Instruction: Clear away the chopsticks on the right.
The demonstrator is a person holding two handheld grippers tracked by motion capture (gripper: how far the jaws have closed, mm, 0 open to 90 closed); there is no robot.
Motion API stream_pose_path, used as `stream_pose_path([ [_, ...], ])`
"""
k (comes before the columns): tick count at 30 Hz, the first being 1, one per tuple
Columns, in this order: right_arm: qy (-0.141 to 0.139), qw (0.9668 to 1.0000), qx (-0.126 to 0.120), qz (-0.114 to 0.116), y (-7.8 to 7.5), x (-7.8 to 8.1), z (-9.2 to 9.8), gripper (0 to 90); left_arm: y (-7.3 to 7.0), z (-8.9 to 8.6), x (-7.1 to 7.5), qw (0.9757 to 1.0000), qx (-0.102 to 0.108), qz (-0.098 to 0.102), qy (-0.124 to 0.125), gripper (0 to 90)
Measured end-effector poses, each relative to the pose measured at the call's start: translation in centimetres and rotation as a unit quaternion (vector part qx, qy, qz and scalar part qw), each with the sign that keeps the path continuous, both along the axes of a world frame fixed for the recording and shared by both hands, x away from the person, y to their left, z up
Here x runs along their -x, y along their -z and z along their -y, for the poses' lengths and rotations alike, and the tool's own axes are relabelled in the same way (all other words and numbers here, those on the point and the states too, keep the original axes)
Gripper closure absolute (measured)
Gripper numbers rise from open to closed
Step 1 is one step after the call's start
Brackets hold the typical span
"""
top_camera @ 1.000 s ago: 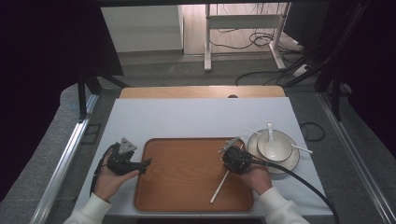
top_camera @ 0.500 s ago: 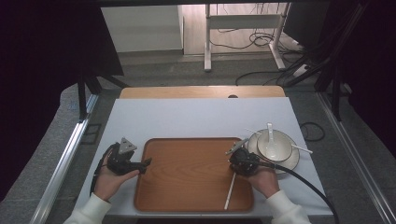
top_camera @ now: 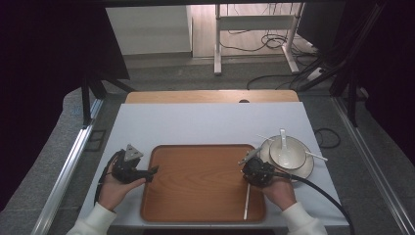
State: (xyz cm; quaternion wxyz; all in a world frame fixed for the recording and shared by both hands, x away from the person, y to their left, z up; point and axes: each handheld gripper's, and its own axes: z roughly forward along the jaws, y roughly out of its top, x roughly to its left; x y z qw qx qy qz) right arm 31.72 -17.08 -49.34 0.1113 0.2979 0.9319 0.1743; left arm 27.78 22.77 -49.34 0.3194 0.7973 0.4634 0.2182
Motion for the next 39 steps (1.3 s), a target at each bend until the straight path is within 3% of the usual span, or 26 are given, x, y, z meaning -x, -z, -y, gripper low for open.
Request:
stream_pose_path([
  [4, 0.005, 0.9999, 0.009, 0.001, 0.1, -0.2, 0.5, 89.4, 0.0, 0.0, 0.0, 1.0000, 0.000, 0.000, -0.001, 16.0],
  [12, 0.014, 0.9999, -0.004, -0.001, -0.1, -0.2, 1.3, 89.4, 0.0, 0.0, 0.0, 1.0000, 0.000, 0.002, 0.000, 16.0],
  [15, 0.004, 0.9995, -0.031, 0.002, -0.8, -0.2, 1.3, 89.4, 0.0, 0.0, -0.1, 1.0000, -0.001, 0.001, 0.000, 16.1],
  [23, 0.000, 0.9949, -0.093, 0.039, -4.0, -0.5, 2.4, 88.7, 0.0, 0.2, 0.0, 1.0000, -0.003, 0.002, 0.003, 16.1],
  [31, -0.006, 0.9890, -0.131, 0.069, -6.9, -0.5, 4.1, 56.0, -0.1, 0.2, 0.0, 1.0000, -0.002, 0.004, 0.001, 16.1],
  [35, -0.001, 0.9872, -0.140, 0.076, -7.7, -0.9, 4.8, 47.7, -0.1, 0.2, 0.1, 1.0000, 0.001, 0.008, -0.005, 16.1],
  [39, 0.001, 0.9878, -0.134, 0.079, -8.6, -1.2, 5.8, 43.9, -0.2, 0.1, 0.2, 0.9999, 0.005, 0.008, -0.007, 16.1],
])
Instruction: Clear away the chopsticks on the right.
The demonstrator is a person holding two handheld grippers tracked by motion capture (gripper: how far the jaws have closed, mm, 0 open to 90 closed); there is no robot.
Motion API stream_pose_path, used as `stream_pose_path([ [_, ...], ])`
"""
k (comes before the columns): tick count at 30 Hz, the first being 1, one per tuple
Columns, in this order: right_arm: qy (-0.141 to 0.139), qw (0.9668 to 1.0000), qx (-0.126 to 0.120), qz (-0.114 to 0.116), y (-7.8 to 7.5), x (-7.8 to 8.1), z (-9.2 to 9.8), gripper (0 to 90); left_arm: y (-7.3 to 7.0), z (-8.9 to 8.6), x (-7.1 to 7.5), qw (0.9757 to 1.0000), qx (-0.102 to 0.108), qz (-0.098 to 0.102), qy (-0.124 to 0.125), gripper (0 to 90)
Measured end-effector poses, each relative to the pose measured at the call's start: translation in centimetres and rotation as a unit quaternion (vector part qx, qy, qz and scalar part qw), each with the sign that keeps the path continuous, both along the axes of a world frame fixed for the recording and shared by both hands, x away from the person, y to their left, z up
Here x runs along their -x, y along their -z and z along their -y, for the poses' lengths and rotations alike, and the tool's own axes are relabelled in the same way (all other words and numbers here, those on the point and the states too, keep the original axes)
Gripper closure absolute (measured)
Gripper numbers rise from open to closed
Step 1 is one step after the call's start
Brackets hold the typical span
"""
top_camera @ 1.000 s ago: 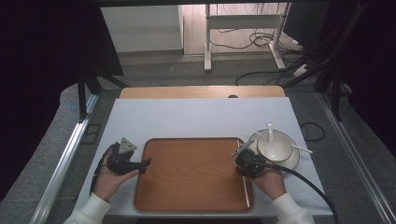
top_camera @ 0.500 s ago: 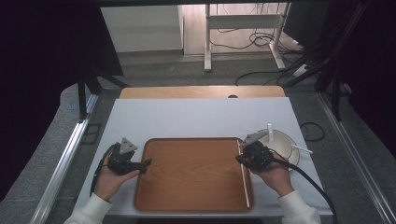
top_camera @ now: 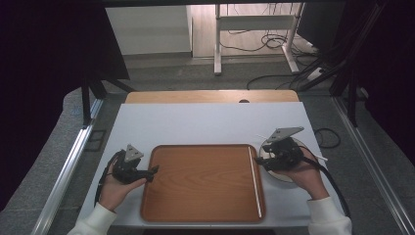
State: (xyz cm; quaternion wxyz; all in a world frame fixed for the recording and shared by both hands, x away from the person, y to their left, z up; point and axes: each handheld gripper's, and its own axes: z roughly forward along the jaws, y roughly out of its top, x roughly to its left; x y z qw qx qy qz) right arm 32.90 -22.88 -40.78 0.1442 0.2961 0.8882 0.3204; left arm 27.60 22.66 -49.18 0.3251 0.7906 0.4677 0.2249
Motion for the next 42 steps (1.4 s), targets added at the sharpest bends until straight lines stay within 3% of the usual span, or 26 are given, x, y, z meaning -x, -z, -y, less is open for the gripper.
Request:
stream_pose_path([
  [3, 0.011, 0.9999, -0.008, 0.004, -1.1, -0.5, 0.8, 42.2, -0.2, -0.2, 0.0, 0.9999, 0.009, 0.005, -0.007, 16.2],
  [7, 0.025, 0.9996, -0.011, 0.010, -1.9, -1.5, 1.8, 40.6, -0.2, -0.2, 0.0, 1.0000, 0.001, 0.003, 0.003, 16.2],
  [10, 0.043, 0.9988, -0.013, 0.022, -2.0, -2.0, 2.6, 40.2, -0.1, -0.1, 0.0, 1.0000, -0.003, 0.003, 0.009, 16.1],
  [13, 0.058, 0.9981, -0.004, 0.021, -1.8, -2.5, 3.4, 39.6, 0.0, 0.0, 0.0, 0.9999, -0.003, 0.002, 0.011, 16.2],
  [20, 0.089, 0.9959, -0.014, 0.010, -2.0, -3.1, 6.5, 37.4, -0.2, -0.1, 0.3, 0.9998, 0.013, 0.000, 0.012, 16.2],
  [24, 0.120, 0.9925, -0.014, 0.014, -2.6, -3.0, 8.7, 37.3, -0.5, 0.1, 0.6, 0.9998, 0.011, 0.009, 0.015, 16.2],
  [30, 0.162, 0.9866, -0.016, 0.018, -3.0, -2.8, 11.4, 38.8, -0.4, 0.1, 0.6, 0.9998, 0.010, 0.007, 0.013, 16.2],
  [34, 0.185, 0.9828, -0.007, 0.005, -2.5, -2.8, 13.1, 39.0, -0.3, 0.1, 0.6, 0.9998, 0.010, 0.008, 0.012, 16.1],
  [38, 0.189, 0.9819, 0.007, -0.015, -1.7, -2.9, 14.3, 38.9, -0.2, 0.0, 0.5, 0.9999, 0.009, 0.004, 0.012, 16.2],
  [42, 0.186, 0.9803, 0.052, -0.039, -0.1, -3.3, 14.7, 38.9, -0.1, 0.0, 0.4, 0.9999, 0.006, 0.003, 0.012, 16.2],
])
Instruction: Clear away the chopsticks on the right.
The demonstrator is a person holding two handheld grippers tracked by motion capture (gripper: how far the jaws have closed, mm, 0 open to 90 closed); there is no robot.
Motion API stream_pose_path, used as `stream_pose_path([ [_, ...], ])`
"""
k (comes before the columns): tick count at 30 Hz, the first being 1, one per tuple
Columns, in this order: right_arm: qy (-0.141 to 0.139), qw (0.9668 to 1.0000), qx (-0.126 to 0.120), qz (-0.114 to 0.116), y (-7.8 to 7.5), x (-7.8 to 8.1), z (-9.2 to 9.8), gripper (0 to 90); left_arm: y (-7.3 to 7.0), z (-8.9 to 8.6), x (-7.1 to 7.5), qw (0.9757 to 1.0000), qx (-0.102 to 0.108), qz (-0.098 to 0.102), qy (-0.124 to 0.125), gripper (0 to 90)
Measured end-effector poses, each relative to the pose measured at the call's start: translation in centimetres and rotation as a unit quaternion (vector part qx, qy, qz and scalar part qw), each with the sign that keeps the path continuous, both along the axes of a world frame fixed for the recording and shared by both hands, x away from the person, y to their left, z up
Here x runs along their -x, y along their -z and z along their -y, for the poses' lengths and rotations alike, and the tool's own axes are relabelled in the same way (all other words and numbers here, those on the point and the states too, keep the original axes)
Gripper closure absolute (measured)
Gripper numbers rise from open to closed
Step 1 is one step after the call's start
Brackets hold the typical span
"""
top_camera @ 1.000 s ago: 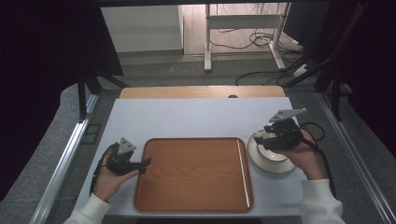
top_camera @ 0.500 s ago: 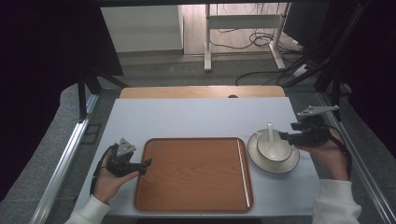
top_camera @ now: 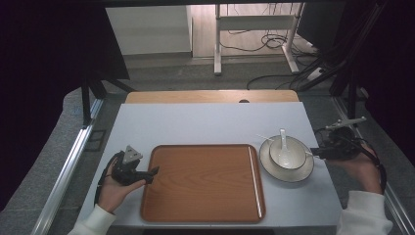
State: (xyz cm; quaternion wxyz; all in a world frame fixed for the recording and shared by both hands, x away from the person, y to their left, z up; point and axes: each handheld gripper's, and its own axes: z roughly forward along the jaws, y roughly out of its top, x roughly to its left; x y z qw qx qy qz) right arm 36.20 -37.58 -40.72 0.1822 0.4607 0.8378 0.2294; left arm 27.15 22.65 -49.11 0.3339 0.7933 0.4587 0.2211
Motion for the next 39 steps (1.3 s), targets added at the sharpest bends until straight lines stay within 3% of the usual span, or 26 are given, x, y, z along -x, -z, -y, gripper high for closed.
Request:
stream_pose_path([
  [8, -0.003, 0.9972, 0.064, -0.039, 2.6, -0.9, 0.3, 39.9, 0.1, -0.1, -0.1, 1.0000, 0.000, 0.000, -0.001, 16.2],
  [17, 0.002, 0.9945, 0.091, -0.053, 4.0, -1.3, 1.1, 43.8, 0.1, -0.1, -0.1, 1.0000, 0.000, -0.001, -0.002, 16.2],
  [22, -0.005, 0.9927, 0.109, -0.051, 4.8, -1.5, 1.4, 47.9, 0.2, 0.0, -0.1, 1.0000, -0.005, -0.004, 0.001, 16.2],
  [28, -0.044, 0.9877, 0.145, -0.037, 5.4, -1.7, 0.7, 52.7, 0.3, 0.1, -0.2, 1.0000, -0.007, -0.006, 0.003, 16.2],
  [32, -0.054, 0.9872, 0.147, -0.031, 5.4, -1.8, 0.5, 58.9, 0.3, 0.1, -0.2, 1.0000, -0.007, -0.006, 0.002, 16.2],
  [39, -0.063, 0.9870, 0.141, -0.046, 5.6, -1.9, 0.8, 67.6, 0.5, 0.0, -0.2, 0.9999, -0.009, -0.010, 0.005, 16.2],
])
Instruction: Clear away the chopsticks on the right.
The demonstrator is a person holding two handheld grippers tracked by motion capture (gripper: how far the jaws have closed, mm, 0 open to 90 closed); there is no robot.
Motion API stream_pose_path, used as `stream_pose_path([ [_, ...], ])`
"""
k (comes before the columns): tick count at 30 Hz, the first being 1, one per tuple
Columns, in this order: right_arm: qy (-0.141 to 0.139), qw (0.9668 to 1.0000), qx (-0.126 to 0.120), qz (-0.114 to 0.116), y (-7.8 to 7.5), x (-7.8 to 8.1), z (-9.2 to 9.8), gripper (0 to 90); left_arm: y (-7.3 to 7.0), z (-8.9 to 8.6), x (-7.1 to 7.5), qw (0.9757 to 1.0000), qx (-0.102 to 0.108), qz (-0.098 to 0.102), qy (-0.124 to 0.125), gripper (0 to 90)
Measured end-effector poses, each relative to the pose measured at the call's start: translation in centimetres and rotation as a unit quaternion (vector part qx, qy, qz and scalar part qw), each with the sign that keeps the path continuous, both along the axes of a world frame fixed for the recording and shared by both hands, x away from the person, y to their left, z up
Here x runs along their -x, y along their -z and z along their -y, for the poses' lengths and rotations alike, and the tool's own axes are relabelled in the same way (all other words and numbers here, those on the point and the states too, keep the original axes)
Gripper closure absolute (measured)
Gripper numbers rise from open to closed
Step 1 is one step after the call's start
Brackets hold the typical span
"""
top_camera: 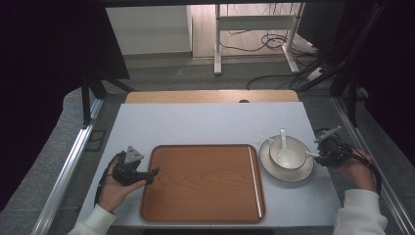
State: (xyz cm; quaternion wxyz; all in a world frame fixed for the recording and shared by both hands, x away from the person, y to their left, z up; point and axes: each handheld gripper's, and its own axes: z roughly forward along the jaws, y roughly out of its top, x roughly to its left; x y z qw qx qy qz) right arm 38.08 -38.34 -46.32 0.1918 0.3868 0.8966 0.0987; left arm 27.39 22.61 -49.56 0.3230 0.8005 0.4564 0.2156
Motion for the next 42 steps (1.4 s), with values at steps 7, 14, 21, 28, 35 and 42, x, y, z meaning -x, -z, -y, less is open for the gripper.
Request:
stream_pose_path([
  [7, -0.007, 0.9999, -0.004, -0.012, 0.4, -0.1, 0.1, 73.5, 0.0, 0.0, 0.0, 1.0000, -0.002, -0.001, 0.001, 16.1],
  [14, -0.021, 0.9996, -0.004, -0.019, 0.4, 0.1, 0.0, 81.0, 0.0, 0.0, 0.0, 1.0000, 0.000, 0.000, 0.000, 16.2],
  [21, -0.022, 0.9996, -0.008, -0.017, 0.2, 0.2, 0.0, 82.8, -0.1, -0.1, 0.0, 1.0000, -0.001, 0.002, -0.003, 16.2],
  [28, -0.004, 0.9993, -0.032, -0.017, -0.4, 0.4, 0.2, 83.2, -0.1, -0.2, 0.0, 1.0000, -0.001, 0.005, -0.006, 16.1],
  [35, 0.038, 0.9965, -0.075, 0.004, -1.7, 0.7, 1.2, 83.3, -0.2, -0.2, 0.0, 1.0000, -0.001, 0.006, -0.008, 16.0],
  [42, 0.045, 0.9908, -0.122, 0.036, -3.5, 1.5, 1.5, 83.4, -0.2, -0.2, 0.0, 0.9999, -0.002, 0.008, -0.008, 16.0],
])
